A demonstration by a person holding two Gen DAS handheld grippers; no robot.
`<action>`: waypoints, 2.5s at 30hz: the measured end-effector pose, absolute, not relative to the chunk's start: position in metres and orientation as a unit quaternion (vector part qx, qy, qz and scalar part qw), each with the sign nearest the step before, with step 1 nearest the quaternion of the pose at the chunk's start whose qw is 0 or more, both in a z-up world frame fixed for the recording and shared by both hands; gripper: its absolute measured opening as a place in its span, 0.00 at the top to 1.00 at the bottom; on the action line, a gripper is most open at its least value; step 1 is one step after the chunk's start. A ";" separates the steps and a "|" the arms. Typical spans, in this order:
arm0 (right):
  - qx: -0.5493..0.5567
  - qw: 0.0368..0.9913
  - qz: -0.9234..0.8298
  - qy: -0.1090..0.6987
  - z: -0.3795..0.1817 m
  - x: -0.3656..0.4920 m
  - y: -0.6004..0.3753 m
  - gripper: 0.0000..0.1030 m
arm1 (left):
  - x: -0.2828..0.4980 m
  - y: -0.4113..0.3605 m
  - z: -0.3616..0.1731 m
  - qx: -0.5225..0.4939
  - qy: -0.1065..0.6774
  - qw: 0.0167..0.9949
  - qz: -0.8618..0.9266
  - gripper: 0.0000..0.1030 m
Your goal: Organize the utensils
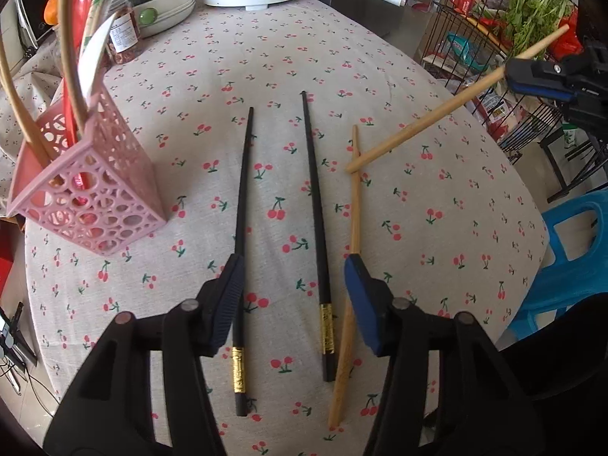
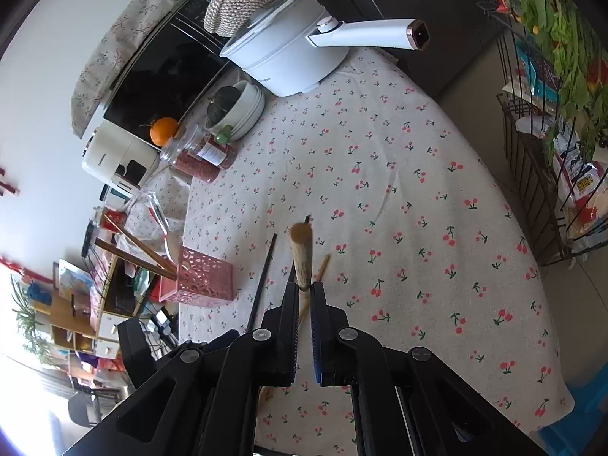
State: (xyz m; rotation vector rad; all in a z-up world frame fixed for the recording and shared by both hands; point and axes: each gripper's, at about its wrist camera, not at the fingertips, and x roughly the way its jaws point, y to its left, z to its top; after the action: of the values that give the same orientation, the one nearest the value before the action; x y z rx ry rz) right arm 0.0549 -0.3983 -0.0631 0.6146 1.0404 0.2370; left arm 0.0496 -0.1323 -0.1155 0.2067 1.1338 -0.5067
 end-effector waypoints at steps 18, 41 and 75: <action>0.276 0.824 0.096 0.485 -0.057 0.063 -0.407 0.96 | 0.071 -0.179 -0.135 0.089 0.549 0.778 -0.292 0.92; -0.089 0.816 0.071 0.567 -0.153 0.126 -0.322 0.73 | 0.067 -0.154 -0.132 0.082 0.571 0.765 -0.287 0.92; 0.098 0.918 0.096 0.372 -0.004 0.036 -0.341 0.93 | 0.014 -0.119 -0.032 0.091 0.390 0.855 -0.329 0.94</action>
State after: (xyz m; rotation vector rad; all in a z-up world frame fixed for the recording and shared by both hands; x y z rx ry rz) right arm 0.0365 -0.3411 -0.0043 0.2011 0.7649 0.1977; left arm 0.0138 -0.1194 -0.0316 0.1912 0.8200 -0.6910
